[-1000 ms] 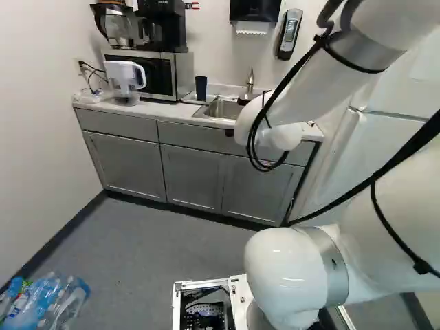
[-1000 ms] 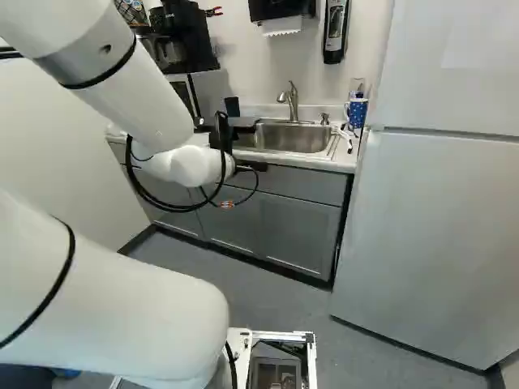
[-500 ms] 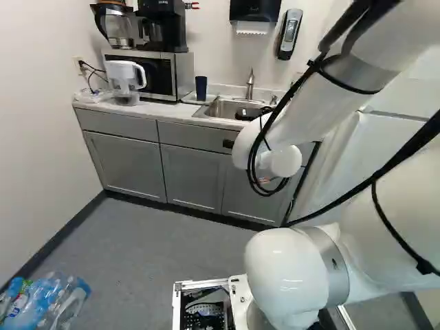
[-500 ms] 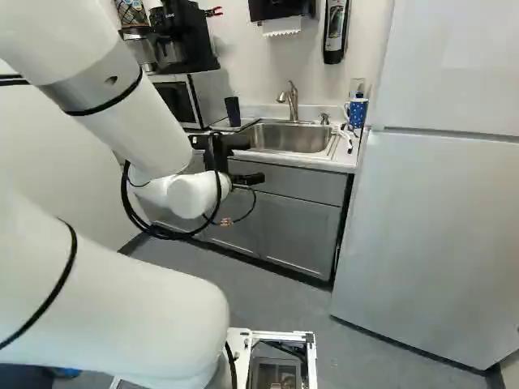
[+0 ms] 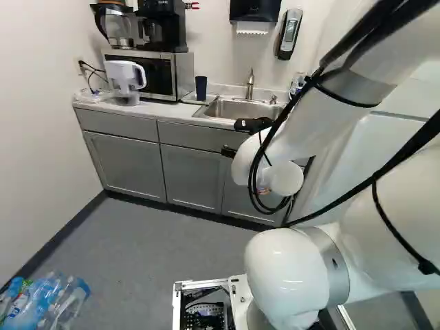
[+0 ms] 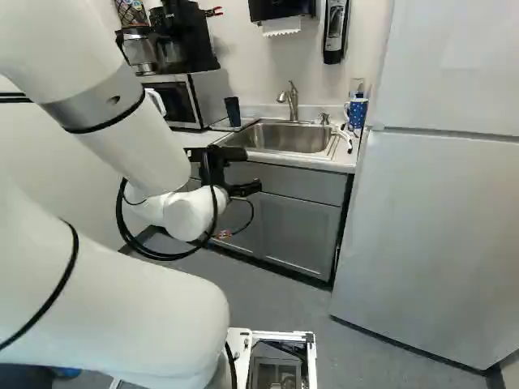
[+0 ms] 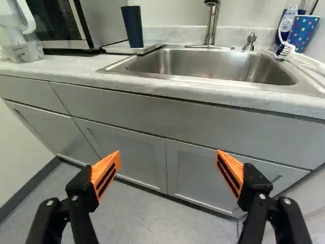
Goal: Rinse the cup and place it in the tray
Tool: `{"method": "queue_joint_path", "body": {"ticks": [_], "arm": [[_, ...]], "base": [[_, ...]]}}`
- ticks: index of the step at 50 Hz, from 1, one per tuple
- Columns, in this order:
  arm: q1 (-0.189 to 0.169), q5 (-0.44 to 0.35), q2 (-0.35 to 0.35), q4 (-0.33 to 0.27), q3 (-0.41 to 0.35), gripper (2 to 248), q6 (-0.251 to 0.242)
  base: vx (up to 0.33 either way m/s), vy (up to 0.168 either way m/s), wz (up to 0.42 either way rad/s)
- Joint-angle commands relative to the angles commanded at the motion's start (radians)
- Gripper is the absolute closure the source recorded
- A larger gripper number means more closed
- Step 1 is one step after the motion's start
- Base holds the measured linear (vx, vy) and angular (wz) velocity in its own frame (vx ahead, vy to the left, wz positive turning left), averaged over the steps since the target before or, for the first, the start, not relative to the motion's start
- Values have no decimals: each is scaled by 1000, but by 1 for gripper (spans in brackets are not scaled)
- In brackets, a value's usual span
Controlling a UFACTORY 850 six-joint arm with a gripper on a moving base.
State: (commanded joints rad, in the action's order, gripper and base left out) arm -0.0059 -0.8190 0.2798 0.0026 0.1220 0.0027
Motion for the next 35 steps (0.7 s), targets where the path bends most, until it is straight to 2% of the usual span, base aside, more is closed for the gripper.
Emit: {"method": "queue_joint_path", "body": {"ticks": [17, 35], "arm": [[5, -42, 0, -2, -27, 3, -2], [6, -54, -1, -3, -35, 3, -3]], "base": [[0, 0, 0], [0, 0, 0]]}}
